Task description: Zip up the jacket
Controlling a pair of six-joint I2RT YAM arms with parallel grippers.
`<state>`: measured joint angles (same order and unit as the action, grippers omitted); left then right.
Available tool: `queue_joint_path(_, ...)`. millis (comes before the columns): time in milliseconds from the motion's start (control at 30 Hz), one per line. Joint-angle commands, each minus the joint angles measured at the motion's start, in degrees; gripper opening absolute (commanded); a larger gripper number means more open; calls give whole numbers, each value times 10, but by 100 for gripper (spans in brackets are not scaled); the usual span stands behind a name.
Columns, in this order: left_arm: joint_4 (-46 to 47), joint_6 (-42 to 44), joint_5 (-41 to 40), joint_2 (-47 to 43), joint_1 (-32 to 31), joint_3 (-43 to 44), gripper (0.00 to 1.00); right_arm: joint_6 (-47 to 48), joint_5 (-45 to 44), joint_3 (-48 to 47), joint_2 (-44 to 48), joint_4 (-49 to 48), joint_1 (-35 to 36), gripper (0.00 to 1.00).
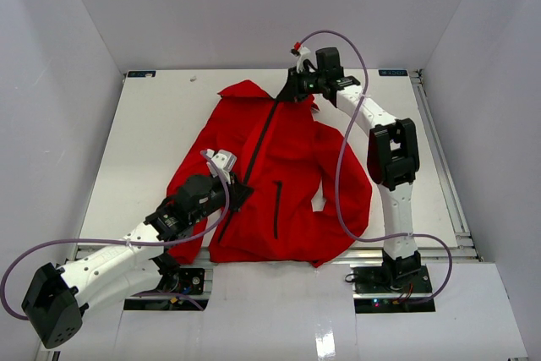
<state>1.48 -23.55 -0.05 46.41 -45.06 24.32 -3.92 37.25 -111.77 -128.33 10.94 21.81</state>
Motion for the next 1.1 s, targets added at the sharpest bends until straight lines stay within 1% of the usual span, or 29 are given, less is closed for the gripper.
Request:
queue_joint_path(0,-9,5,41,-5,-5,6,0,-34,-63,-35,-8,-129,-57,8)
queue_joint_path(200,-8,4,37,-6,-6,3,0,-67,-61,-60,-24,-173,-86,8)
queue_joint_path(367,-11,6,34,-18,-7,3,0,-70,-96,-95,-48,-194,-99,8)
queue_joint_path(467,-12,9,17,-28,-8,-2,0,-88,-118,-108,-57,-210,-119,8)
queue_joint_path(633,-12,14,-20,-28,-10,-3,0,-130,-107,-117,-74,-249,-157,8)
queue_joint_path(800,-12,16,-45,-12,-10,4,0,-131,-117,-118,-80,-278,-179,8)
queue_joint_path(867,4,19,-96,0,-9,7,0,-139,-116,-135,-85,-285,-187,8)
queue_joint_path(967,58,52,-211,38,-9,26,0,-149,-114,-133,-75,-315,-197,8)
queue_joint_path(1033,86,84,-289,94,16,64,0,-162,-118,-132,-61,-324,-200,8)
queue_joint_path(1067,87,96,-286,132,34,94,0,-170,-113,-128,-54,-329,-204,8)
